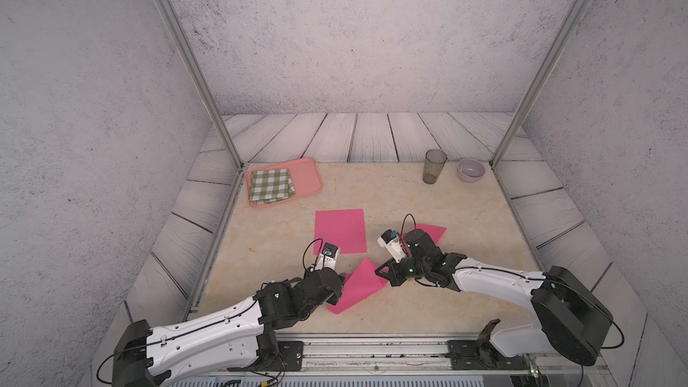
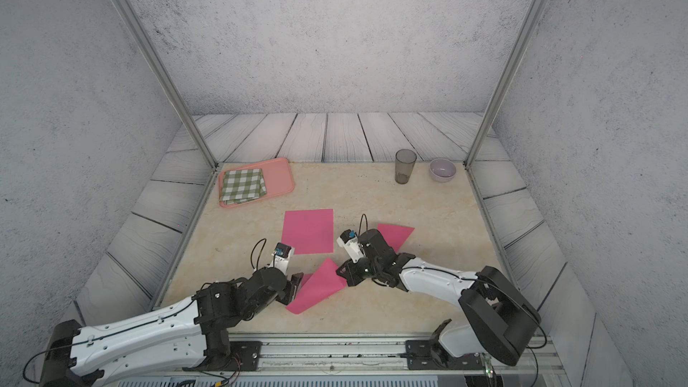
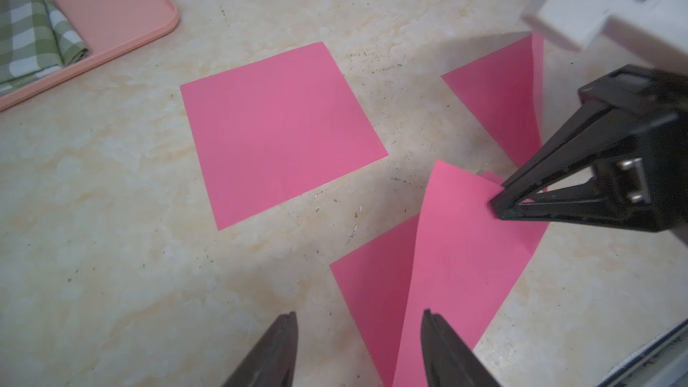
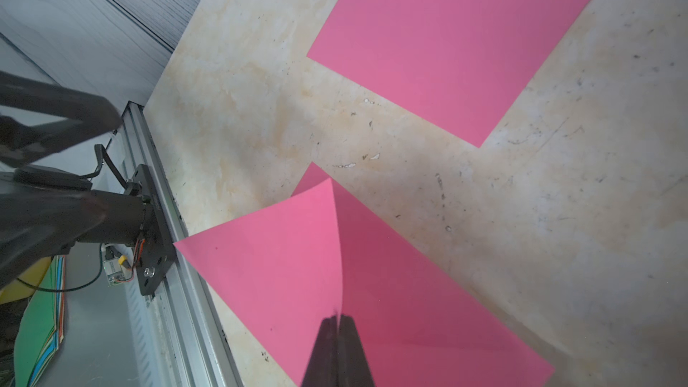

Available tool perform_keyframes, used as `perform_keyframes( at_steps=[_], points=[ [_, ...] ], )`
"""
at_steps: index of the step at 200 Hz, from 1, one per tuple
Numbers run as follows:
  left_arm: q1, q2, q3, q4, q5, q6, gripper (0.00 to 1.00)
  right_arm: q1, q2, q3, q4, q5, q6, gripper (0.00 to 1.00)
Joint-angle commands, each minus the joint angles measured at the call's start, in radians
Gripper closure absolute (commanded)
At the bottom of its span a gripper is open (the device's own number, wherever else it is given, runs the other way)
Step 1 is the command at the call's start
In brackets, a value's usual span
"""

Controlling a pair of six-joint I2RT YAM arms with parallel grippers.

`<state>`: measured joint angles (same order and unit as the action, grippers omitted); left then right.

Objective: Fold the square paper diagonally
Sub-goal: Fold the paper at the center of the board.

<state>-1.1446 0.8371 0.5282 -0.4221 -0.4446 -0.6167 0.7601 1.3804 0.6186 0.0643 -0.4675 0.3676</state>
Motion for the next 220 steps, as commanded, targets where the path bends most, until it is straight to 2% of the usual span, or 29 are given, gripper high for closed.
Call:
perform_keyframes(
  at_steps=[1, 25, 57, 74, 100, 120, 140, 156, 188, 220],
  points=[
    [0.008, 0.004, -0.041, -0.038, -0.043, -0.125, 0.44, 0.002, -0.038, -0.021, -0.003, -0.031, -0.036, 0.98],
    [0.016, 0.003, -0.060, -0.032, -0.046, -0.173, 0.44, 0.002, -0.058, -0.028, -0.021, -0.037, -0.054, 0.98],
    [0.027, -0.030, -0.059, -0.053, -0.018, -0.227, 0.43, 0.002, -0.017, 0.024, -0.164, 0.013, -0.084, 0.99],
    [0.026, -0.056, -0.059, -0.065, 0.040, -0.238, 0.42, 0.005, 0.008, 0.035, -0.194, 0.020, -0.083, 0.99],
    [0.025, -0.078, -0.085, -0.014, 0.197, -0.219, 0.41, 0.020, -0.006, 0.004, -0.172, 0.039, -0.061, 0.97],
    [0.011, -0.072, -0.080, -0.006, 0.286, -0.225, 0.48, 0.038, -0.017, -0.007, -0.175, 0.101, -0.042, 0.96],
    [-0.073, -0.083, -0.052, -0.042, 0.229, -0.238, 0.49, 0.044, -0.007, -0.008, -0.174, 0.150, -0.023, 0.97],
    [-0.136, -0.084, -0.021, -0.072, 0.190, -0.242, 0.46, 0.050, 0.002, -0.010, -0.163, 0.176, -0.010, 0.96],
    [-0.179, -0.010, 0.003, -0.101, 0.196, -0.279, 0.47, 0.060, -0.010, -0.037, -0.121, 0.195, -0.005, 0.96],
    [-0.244, 0.079, -0.003, -0.071, 0.151, -0.323, 0.48, 0.062, -0.016, -0.037, -0.119, 0.201, -0.011, 0.95]
  ],
)
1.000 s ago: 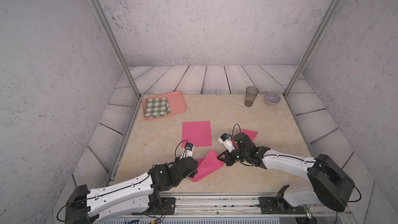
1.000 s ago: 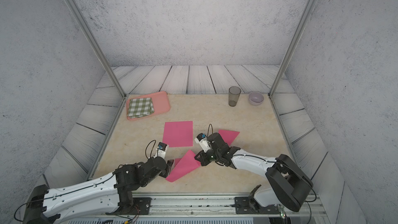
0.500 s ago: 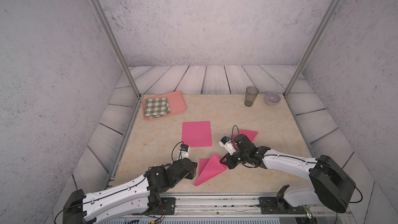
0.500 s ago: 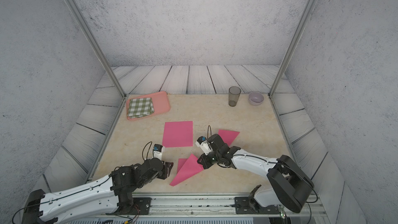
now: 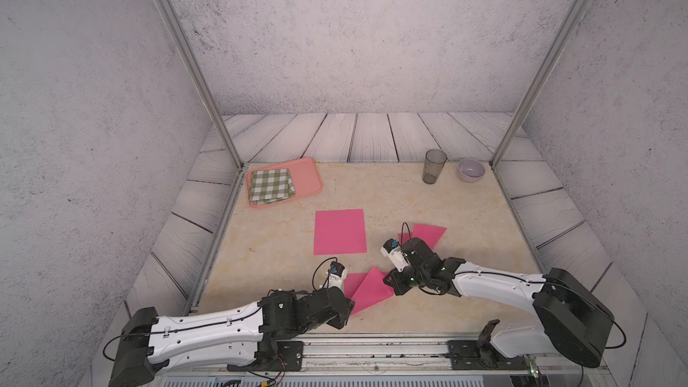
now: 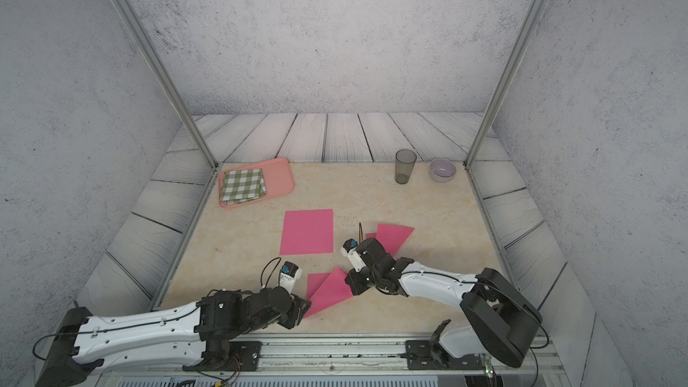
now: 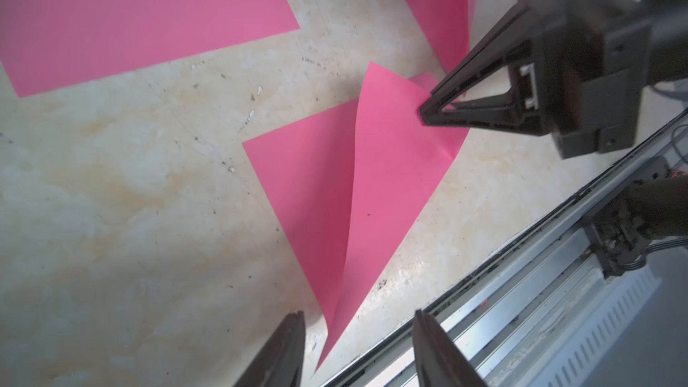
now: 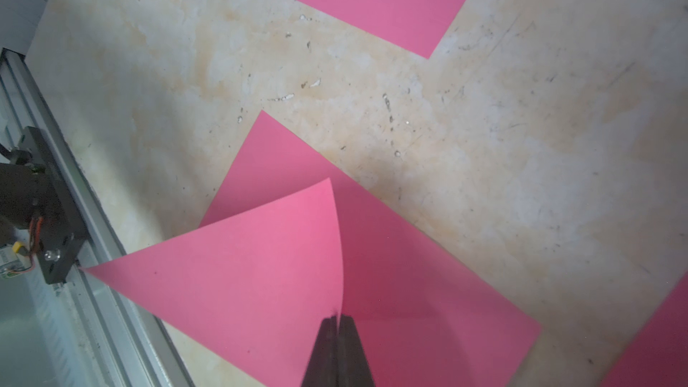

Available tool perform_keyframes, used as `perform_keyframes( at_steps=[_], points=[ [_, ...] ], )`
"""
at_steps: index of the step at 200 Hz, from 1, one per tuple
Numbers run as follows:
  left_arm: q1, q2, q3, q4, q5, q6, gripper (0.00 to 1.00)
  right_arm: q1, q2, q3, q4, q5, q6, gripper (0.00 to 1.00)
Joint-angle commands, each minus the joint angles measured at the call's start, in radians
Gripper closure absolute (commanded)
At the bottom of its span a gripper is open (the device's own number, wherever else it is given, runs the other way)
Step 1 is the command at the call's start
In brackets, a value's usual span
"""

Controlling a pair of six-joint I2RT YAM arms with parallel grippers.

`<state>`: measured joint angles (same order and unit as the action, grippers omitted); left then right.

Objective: Fold the square paper diagonally
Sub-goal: Fold the paper at the center of the board.

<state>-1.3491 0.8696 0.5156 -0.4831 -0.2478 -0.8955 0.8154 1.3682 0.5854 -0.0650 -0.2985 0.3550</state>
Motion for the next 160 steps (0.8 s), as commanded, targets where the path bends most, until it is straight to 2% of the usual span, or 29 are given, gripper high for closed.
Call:
perform_keyframes(
  at_steps=[1, 26, 54, 104, 125, 160],
  points=[
    [-0.041, 0.049, 0.010, -0.010, -0.048, -0.045, 0.48, 0.007, -0.003, -0.004, 0.009, 0.032, 0.001, 0.95],
    [-0.068, 0.090, 0.009, -0.023, -0.101, -0.084, 0.52, 0.008, -0.006, -0.006, 0.017, 0.024, -0.002, 0.94],
    [-0.073, 0.071, -0.003, 0.003, -0.129, -0.074, 0.53, 0.012, -0.018, -0.010, 0.026, 0.007, -0.006, 0.94],
    [-0.066, -0.033, -0.053, 0.073, -0.211, 0.050, 0.42, 0.016, -0.027, -0.017, 0.037, -0.012, -0.013, 0.94],
    [-0.040, -0.069, -0.059, 0.113, -0.173, 0.133, 0.40, 0.019, -0.029, -0.016, 0.037, -0.016, -0.017, 0.94],
    [0.053, -0.066, -0.093, 0.194, 0.005, 0.196, 0.38, 0.021, -0.050, -0.024, 0.046, -0.021, -0.021, 0.94]
  ],
)
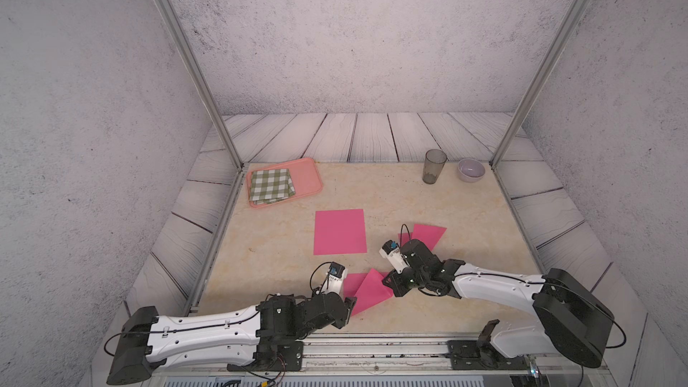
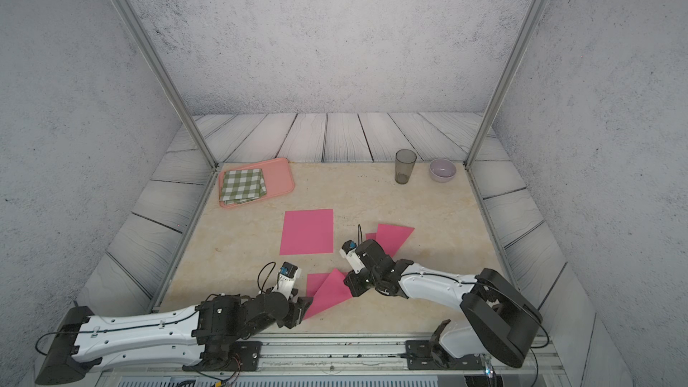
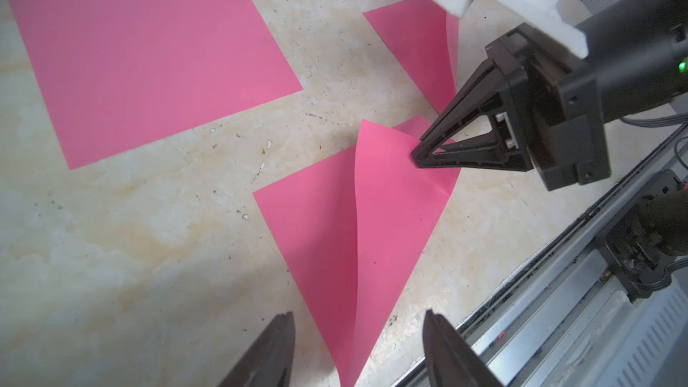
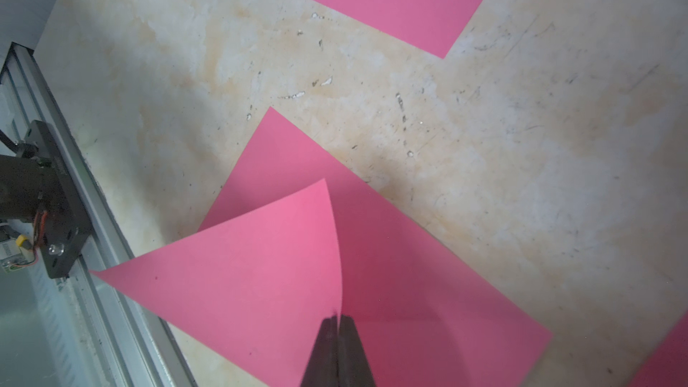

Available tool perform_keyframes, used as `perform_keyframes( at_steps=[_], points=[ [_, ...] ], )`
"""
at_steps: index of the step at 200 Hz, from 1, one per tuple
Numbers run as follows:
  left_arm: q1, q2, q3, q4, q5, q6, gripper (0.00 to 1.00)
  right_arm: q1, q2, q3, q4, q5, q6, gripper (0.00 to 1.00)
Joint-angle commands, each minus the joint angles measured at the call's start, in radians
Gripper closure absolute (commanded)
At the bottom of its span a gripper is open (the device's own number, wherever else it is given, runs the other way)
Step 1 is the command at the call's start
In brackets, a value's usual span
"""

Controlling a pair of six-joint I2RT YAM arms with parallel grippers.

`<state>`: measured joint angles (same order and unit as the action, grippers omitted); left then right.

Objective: Fold the square paper diagonally
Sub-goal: Fold the paper at the center of the board.

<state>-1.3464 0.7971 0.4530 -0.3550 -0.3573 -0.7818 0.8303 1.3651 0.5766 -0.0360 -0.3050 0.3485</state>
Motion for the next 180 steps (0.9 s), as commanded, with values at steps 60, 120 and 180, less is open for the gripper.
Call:
perform_keyframes(
  at_steps=[60, 120, 180],
  points=[
    [0.113, 0.127, -0.039, 0.185, 0.218, 0.120, 0.44, 0.008, -0.091, -0.028, 0.012, -0.035, -0.031, 0.94],
    [0.167, 0.237, -0.010, 0.247, 0.217, 0.161, 0.44, 0.008, -0.115, -0.039, 0.004, -0.043, -0.042, 0.95],
    [0.203, 0.338, 0.002, 0.354, 0.307, 0.214, 0.45, 0.008, -0.121, -0.040, 0.001, -0.041, -0.048, 0.95]
  ],
)
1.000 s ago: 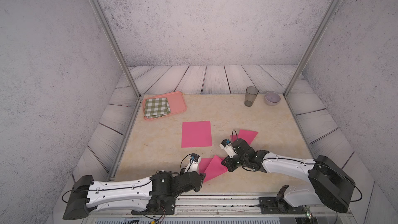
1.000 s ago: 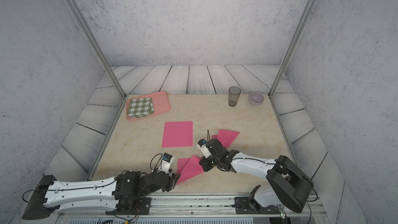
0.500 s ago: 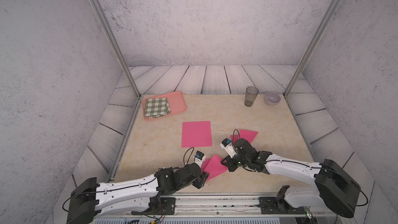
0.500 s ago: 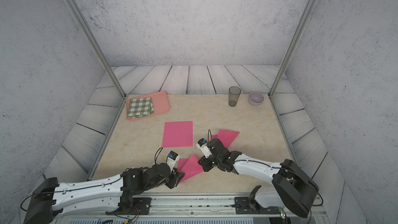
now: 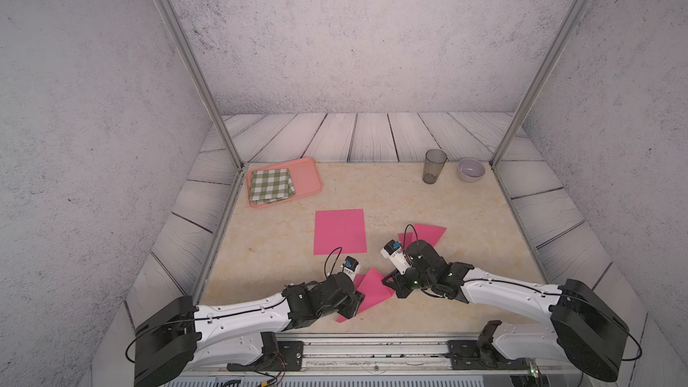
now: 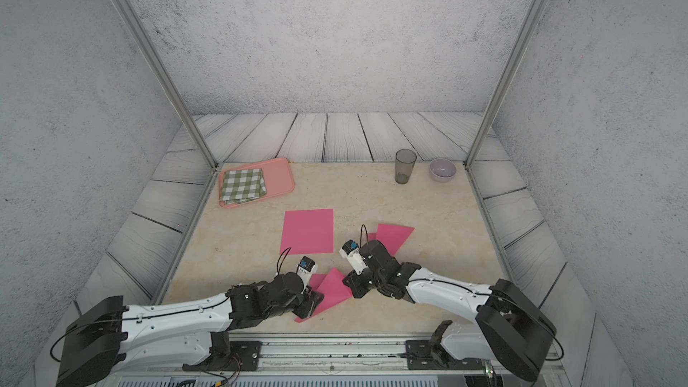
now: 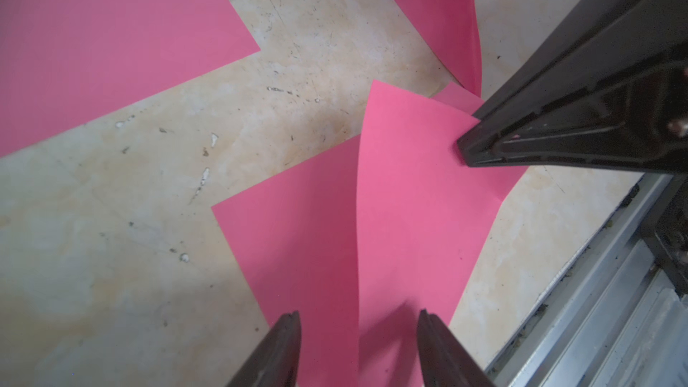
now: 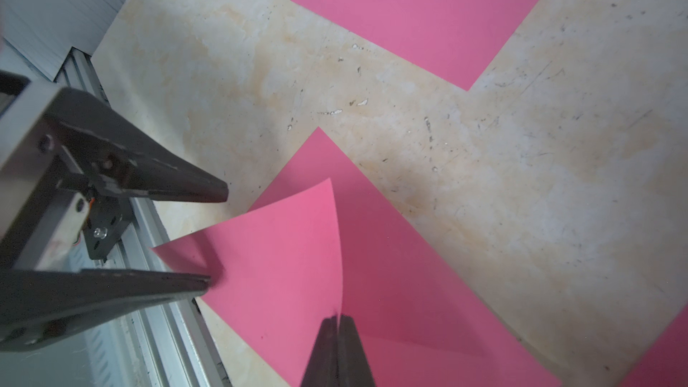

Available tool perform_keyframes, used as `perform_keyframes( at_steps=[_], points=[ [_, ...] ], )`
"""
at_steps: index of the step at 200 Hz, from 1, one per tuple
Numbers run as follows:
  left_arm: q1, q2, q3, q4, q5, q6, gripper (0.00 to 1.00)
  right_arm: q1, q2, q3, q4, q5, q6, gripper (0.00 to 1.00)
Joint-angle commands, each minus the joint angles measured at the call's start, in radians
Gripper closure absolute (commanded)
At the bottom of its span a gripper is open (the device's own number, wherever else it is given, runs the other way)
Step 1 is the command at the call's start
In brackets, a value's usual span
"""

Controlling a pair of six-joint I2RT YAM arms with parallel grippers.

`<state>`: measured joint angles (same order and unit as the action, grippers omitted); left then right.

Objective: Fold the square paper diagonally
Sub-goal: Fold the paper at the center of the board.

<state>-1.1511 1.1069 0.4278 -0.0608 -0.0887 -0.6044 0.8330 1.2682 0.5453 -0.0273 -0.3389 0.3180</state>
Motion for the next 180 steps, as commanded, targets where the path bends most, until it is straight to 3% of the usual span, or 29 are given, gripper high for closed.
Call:
perform_keyframes(
  at_steps=[1, 71, 150, 180],
  points=[
    [0.008, 0.028, 0.027, 0.060, 0.038, 0.038, 0.45, 0.005, -0.024, -0.008, -0.008, -0.007, -0.018, 0.95],
    [0.038, 0.065, 0.055, 0.080, 0.070, 0.094, 0.47, 0.007, -0.029, -0.010, -0.008, -0.011, -0.025, 0.95],
    [0.075, 0.160, 0.118, 0.087, 0.156, 0.170, 0.65, 0.008, -0.038, -0.013, -0.005, -0.012, -0.028, 0.94],
    [0.079, 0.195, 0.145, 0.076, 0.179, 0.180, 0.76, 0.008, -0.042, -0.015, -0.007, -0.004, -0.028, 0.94]
  ],
)
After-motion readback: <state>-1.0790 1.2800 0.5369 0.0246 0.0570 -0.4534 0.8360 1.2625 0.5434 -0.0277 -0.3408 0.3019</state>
